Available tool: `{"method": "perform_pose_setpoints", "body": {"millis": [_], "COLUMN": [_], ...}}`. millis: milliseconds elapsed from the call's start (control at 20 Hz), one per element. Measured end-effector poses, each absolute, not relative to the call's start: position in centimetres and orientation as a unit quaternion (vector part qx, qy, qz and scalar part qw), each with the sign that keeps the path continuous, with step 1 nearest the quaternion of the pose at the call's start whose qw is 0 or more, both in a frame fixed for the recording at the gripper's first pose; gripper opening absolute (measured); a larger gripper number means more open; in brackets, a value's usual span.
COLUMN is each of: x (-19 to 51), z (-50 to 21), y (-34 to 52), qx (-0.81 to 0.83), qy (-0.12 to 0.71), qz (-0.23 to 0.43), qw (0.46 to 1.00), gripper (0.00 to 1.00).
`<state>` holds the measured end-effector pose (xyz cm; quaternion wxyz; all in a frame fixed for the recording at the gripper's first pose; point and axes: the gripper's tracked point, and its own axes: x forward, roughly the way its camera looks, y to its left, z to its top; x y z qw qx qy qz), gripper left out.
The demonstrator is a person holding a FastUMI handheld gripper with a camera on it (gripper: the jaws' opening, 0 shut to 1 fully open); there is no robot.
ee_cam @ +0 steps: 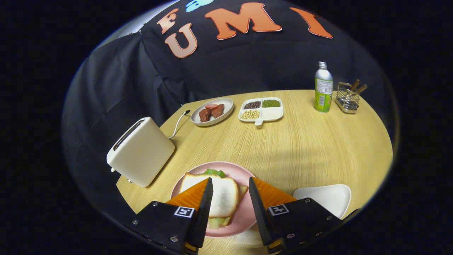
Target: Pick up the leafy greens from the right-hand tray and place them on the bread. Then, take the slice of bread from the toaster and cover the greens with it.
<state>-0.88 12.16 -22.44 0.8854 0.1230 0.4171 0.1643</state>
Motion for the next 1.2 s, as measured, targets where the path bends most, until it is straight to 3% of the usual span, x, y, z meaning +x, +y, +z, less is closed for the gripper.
{"method": "perform_pose_setpoints", "body": {"millis": [400,850,1200], "x": [2.8,3.1,1.9], "z": [-13.6,-4.4,-1.5], "y": [8.8,7.6,6.1], "qx": [0.089,0.017,0.004], "qy": [0.252,0.098,0.044], "qz": [0.112,0.069,0.033], "qw": [0.957,0.993,0.998], "gripper": [0.62,0.70,0.89]}}
